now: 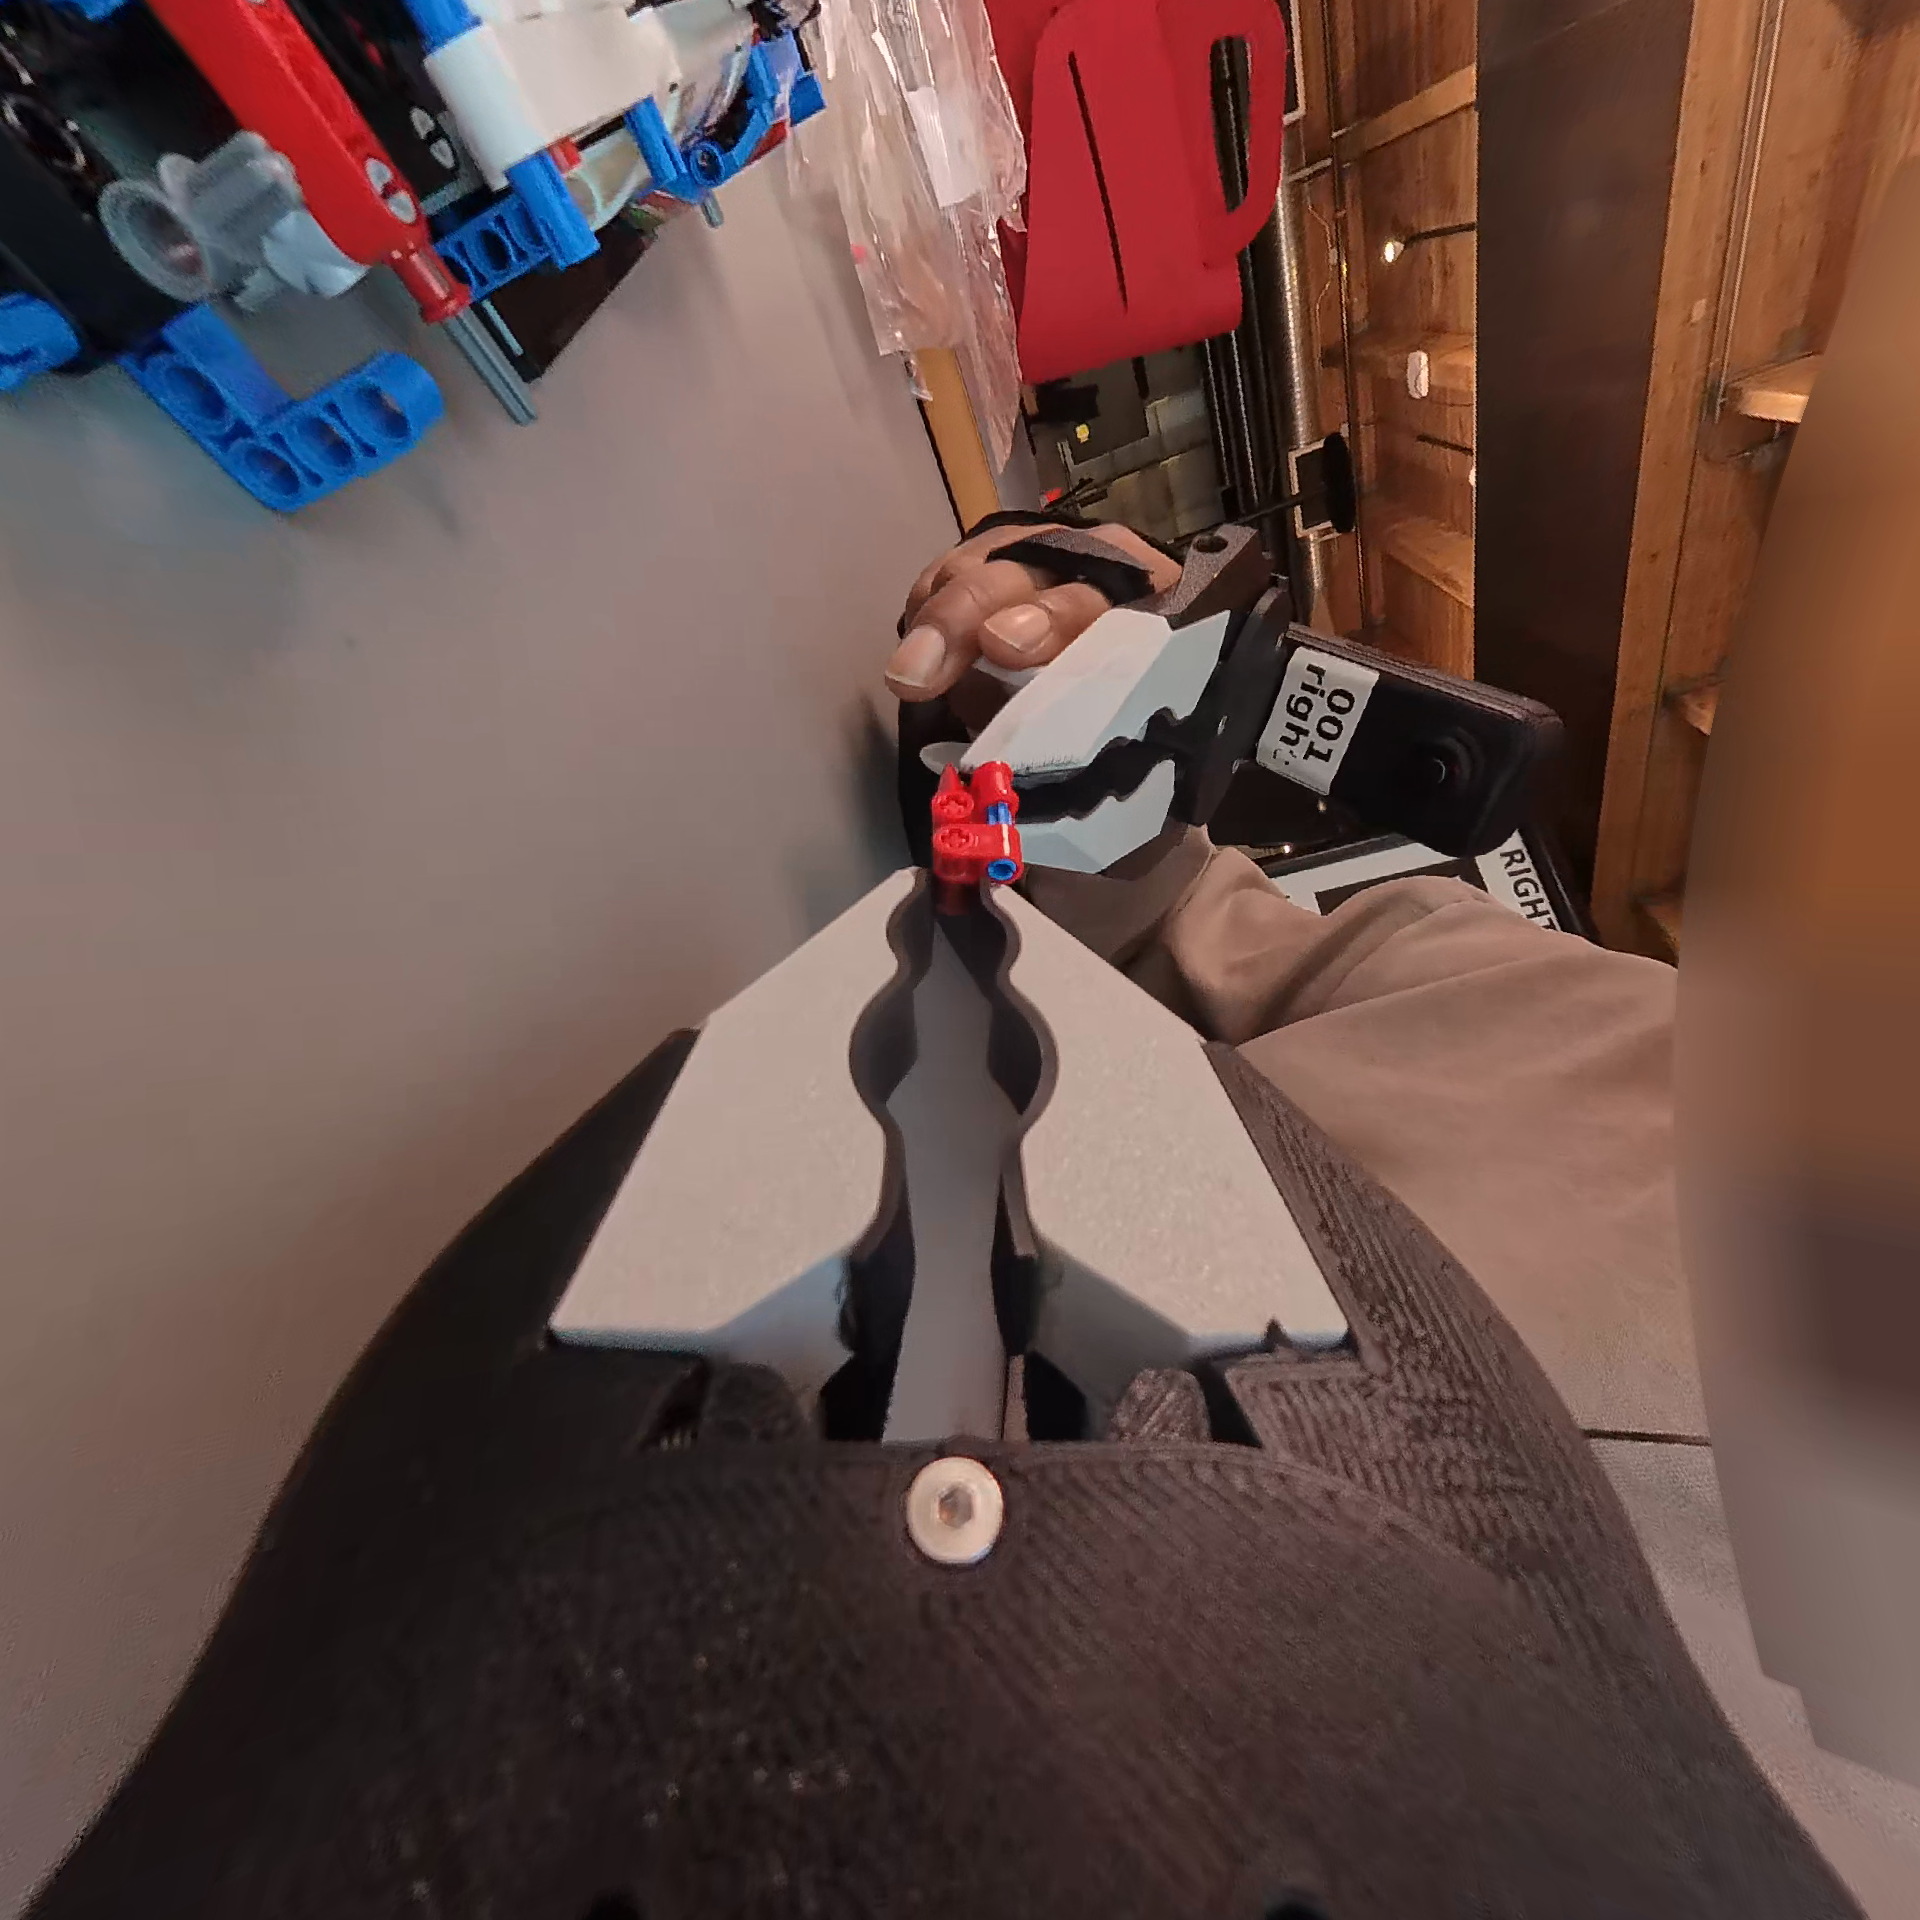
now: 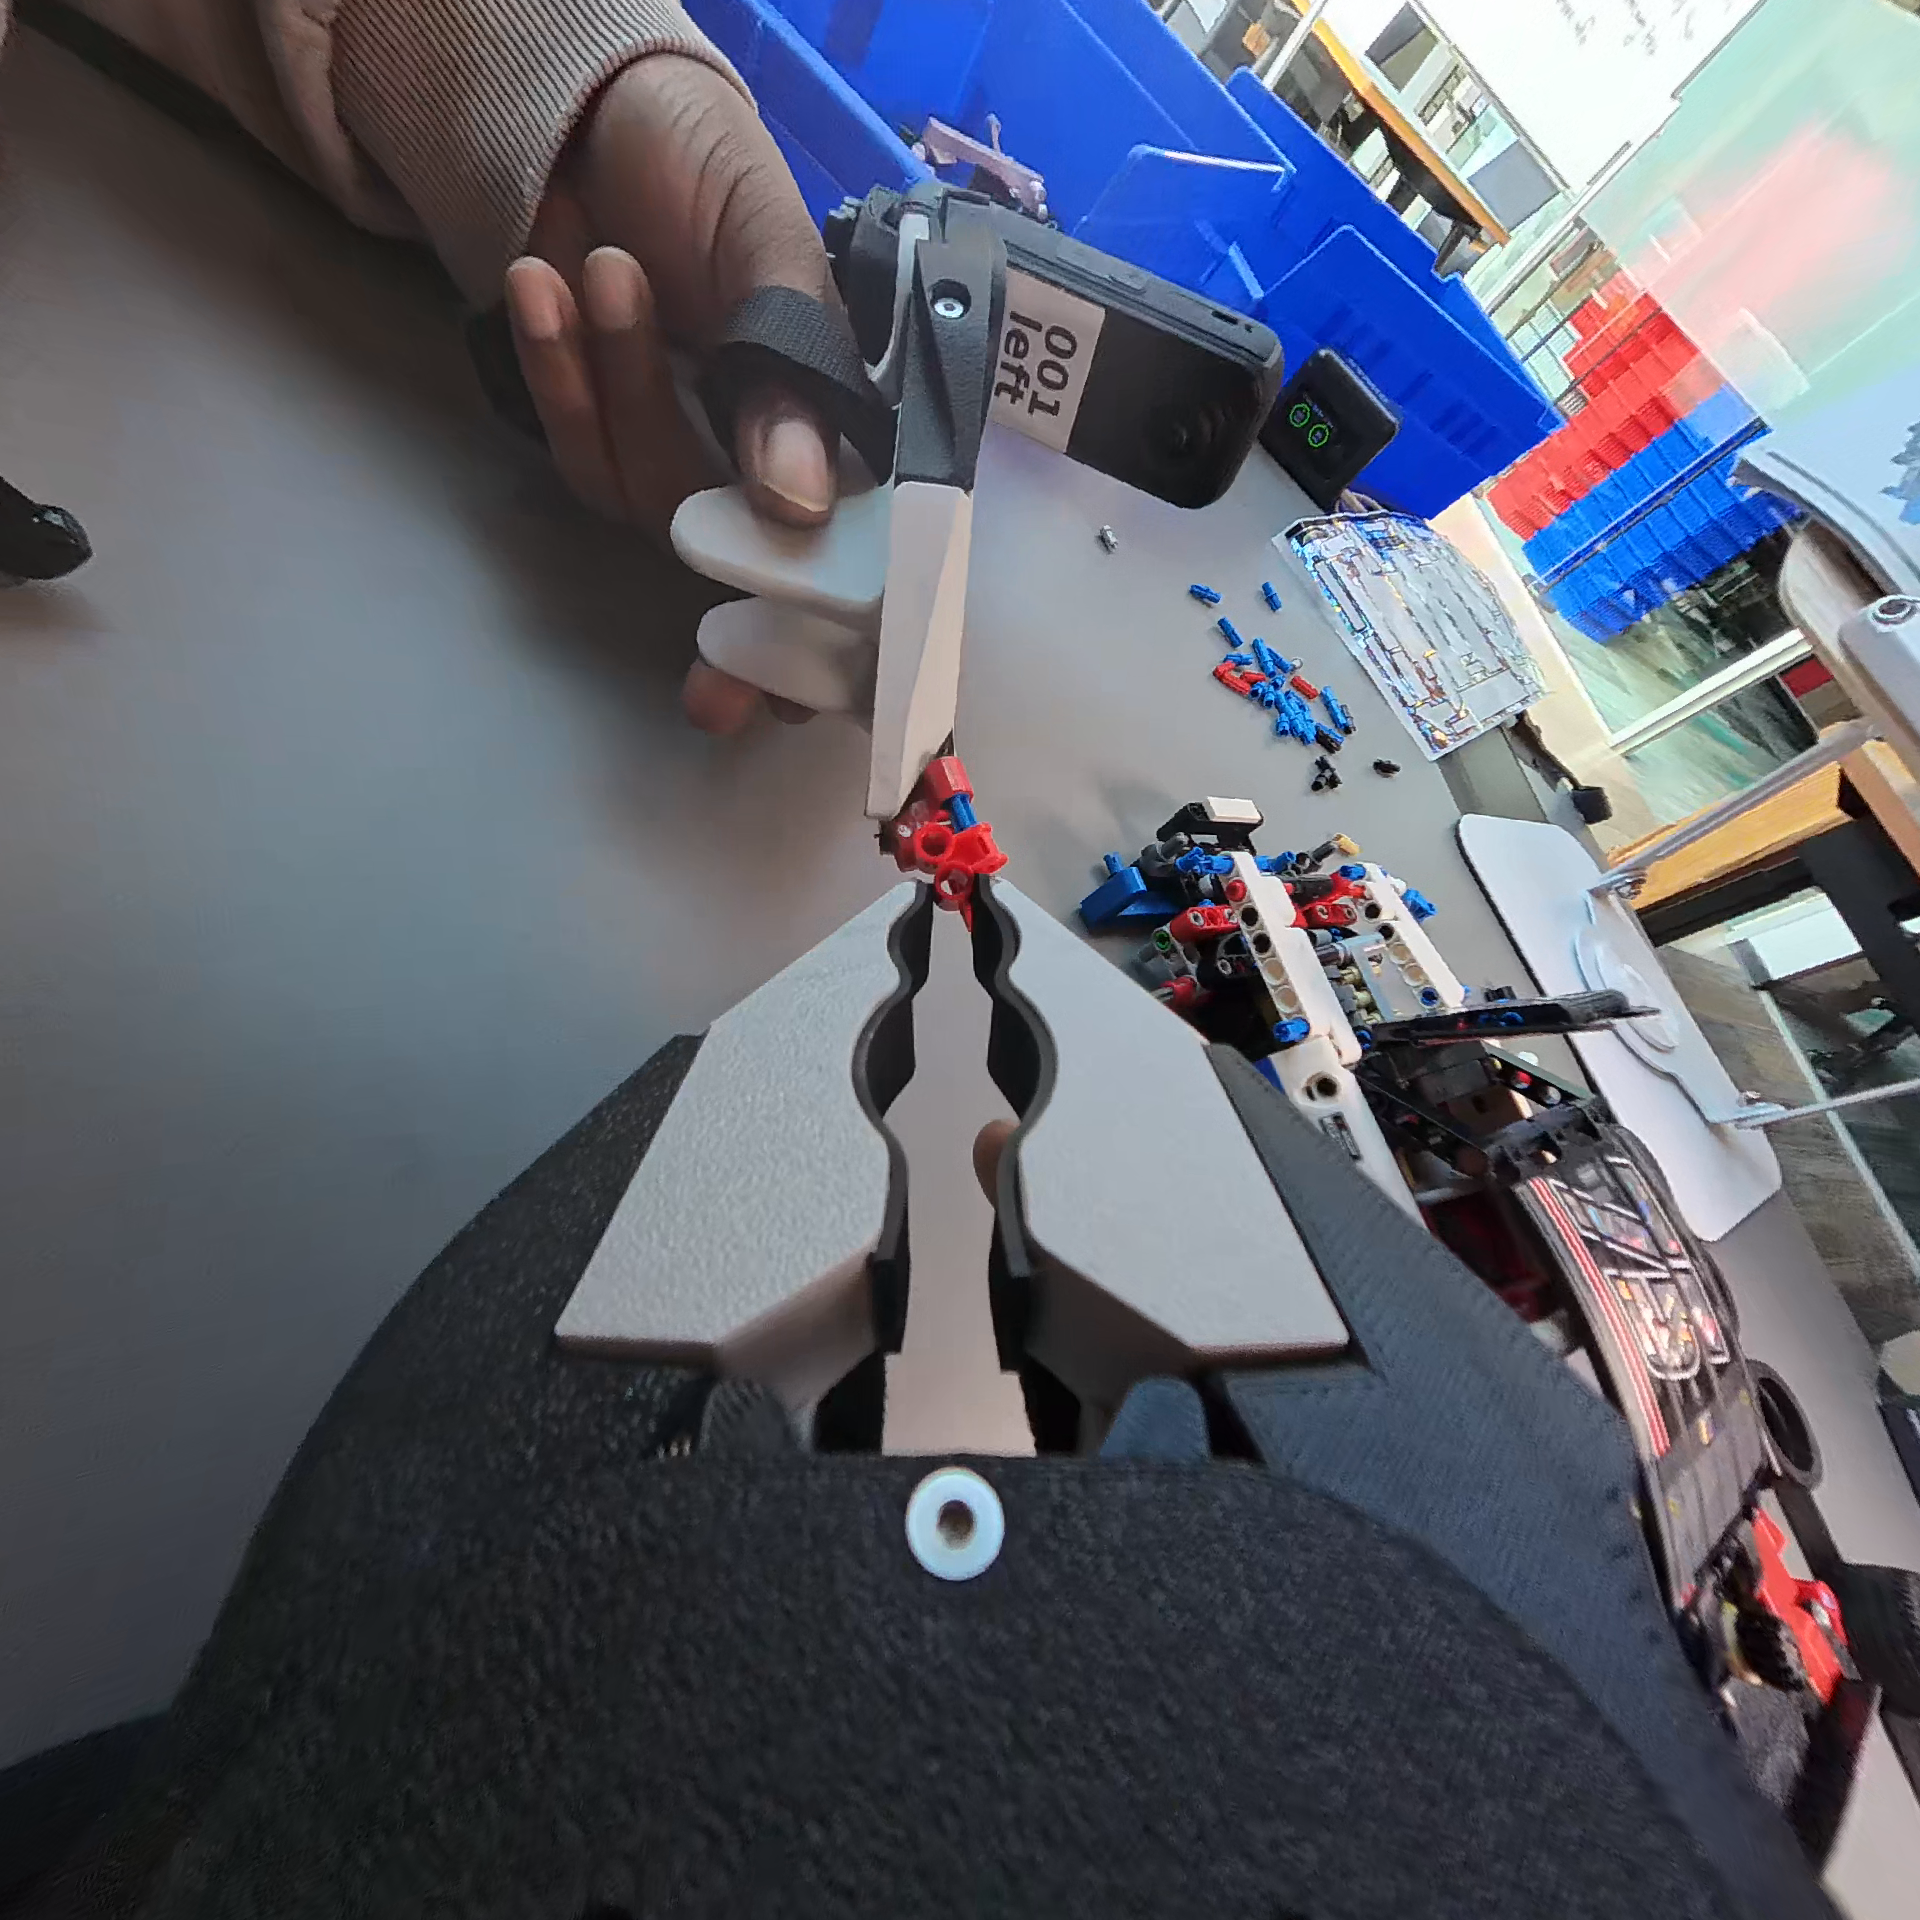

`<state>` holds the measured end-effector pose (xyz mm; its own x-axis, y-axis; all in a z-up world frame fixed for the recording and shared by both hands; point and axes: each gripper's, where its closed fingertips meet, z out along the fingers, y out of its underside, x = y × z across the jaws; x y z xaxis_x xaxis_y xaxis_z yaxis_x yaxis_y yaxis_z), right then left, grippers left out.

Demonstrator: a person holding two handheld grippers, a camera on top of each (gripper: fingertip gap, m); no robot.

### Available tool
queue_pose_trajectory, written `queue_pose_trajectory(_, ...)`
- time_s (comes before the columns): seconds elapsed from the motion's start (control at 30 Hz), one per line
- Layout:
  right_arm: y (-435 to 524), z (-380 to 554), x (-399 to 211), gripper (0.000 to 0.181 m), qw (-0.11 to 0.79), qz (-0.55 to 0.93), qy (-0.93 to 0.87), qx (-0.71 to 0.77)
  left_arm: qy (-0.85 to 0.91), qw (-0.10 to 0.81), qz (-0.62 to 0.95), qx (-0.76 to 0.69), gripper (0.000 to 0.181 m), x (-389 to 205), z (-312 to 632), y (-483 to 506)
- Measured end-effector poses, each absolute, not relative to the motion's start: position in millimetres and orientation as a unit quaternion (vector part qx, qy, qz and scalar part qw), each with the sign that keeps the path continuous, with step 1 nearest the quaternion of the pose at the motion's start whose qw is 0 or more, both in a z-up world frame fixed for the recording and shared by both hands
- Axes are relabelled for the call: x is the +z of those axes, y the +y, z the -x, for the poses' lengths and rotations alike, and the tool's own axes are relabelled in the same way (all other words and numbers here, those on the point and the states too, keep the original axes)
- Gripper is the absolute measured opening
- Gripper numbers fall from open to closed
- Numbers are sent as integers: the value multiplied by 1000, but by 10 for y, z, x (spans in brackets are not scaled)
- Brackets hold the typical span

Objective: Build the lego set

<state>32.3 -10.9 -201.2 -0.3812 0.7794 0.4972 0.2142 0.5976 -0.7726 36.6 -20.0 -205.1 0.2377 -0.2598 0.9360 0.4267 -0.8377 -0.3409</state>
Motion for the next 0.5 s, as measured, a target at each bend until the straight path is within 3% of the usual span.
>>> queue_pose_trajectory(0.27,-63,-295,-2053,6,452,347,-776,268,-82,298,746,-590,5,-2097,-329,-126)
queue_pose_trajectory(0.5,-120,-350,-2058,6,462,278,-802,256,-57,263,746,-609,5,-2097,-396,-198)
